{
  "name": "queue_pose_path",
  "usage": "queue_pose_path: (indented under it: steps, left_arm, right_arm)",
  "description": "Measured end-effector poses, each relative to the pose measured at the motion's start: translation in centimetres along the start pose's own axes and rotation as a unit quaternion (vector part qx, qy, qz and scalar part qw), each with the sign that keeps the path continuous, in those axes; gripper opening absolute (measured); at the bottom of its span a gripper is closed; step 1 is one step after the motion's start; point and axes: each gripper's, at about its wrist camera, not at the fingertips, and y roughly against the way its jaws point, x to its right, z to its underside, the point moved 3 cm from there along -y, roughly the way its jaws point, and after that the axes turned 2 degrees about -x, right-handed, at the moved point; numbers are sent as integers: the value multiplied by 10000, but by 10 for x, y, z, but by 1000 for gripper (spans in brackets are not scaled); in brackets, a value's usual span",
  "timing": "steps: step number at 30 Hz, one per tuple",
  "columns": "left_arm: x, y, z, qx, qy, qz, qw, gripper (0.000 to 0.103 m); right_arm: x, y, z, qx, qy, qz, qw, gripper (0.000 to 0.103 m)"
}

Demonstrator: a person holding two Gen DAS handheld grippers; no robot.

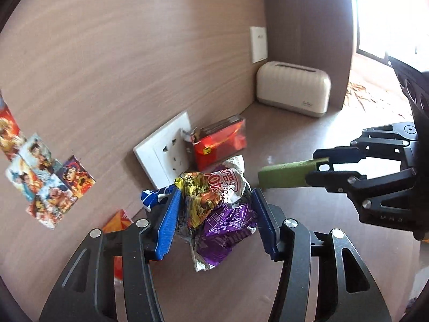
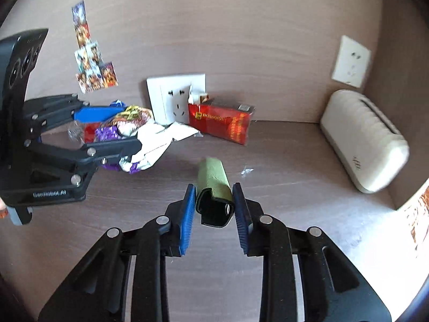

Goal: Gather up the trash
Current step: 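Grasp the colorful chip bag with the left tool while the right tool grasps the green tube, then carry the chip bag and green tube with both tools over the bin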

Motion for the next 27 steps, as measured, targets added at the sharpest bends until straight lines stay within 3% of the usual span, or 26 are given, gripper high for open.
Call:
queue_pose_path:
  steps: [10,15,22,27]
  left_arm:
    - [48,48,-6,246,-383,176,9988,52]
    - [95,72,-11,439,-763,469,9950,52]
    - [172,98,-19,638,-1269,1003,9848,52]
    - [235,111,-18,688,-1724,1441,9720,52]
  right_arm:
    - [0,71,23,302,12,605,9977,29]
    - [10,112,46,323,-66,970,9947,29]
    - [29,190,97,240,-347,1575,9866,29]
    - [42,234,141,73,-643,1976,9781,29]
